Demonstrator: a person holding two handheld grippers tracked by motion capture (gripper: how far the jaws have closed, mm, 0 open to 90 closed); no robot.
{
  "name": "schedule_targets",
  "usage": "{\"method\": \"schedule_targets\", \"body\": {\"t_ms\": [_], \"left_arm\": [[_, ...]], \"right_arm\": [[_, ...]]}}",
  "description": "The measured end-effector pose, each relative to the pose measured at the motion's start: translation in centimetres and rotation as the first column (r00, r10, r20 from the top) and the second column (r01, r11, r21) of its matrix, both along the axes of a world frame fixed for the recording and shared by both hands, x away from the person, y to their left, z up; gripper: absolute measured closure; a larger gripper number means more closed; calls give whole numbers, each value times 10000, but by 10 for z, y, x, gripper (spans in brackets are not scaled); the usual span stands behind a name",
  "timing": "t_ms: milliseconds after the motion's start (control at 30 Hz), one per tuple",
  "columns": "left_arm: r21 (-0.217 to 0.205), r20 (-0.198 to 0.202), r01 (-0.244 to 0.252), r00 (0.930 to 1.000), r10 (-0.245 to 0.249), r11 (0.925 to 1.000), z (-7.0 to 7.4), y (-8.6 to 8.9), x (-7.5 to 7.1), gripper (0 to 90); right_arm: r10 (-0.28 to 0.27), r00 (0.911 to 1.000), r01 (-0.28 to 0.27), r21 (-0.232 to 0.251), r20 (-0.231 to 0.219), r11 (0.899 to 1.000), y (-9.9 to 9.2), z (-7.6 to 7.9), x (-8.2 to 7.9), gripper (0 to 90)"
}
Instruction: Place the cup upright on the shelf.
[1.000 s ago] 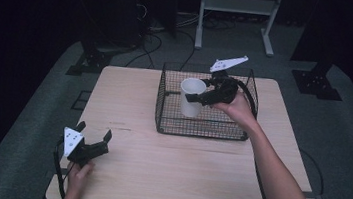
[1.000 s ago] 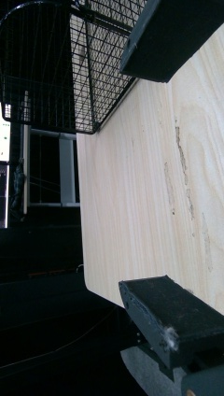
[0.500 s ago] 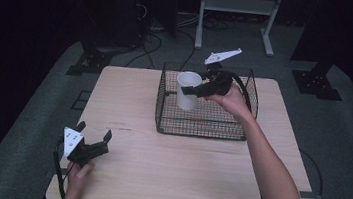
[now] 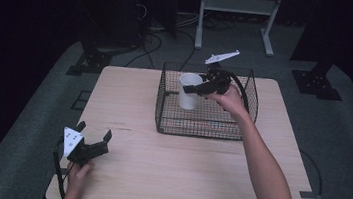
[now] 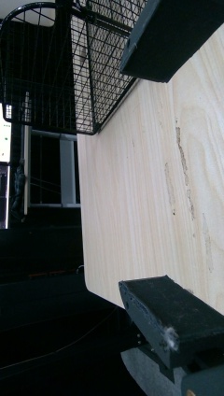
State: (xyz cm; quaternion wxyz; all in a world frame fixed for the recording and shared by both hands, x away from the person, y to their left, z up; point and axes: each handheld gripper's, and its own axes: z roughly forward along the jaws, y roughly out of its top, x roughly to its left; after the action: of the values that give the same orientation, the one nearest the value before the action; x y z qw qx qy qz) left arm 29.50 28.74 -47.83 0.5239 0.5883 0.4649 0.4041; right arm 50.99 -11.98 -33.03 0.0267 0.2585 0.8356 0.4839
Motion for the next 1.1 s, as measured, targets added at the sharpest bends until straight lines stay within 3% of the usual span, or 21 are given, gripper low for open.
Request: {"method": "schedule_targets", "body": {"t_ms": [1100], "left_arm": [[-7,-1,12,10000,-12,10000,0,0,0,0]], "right_arm": [[-279,9988,262,-431,-394,9987,8,-38,21,189]]}}
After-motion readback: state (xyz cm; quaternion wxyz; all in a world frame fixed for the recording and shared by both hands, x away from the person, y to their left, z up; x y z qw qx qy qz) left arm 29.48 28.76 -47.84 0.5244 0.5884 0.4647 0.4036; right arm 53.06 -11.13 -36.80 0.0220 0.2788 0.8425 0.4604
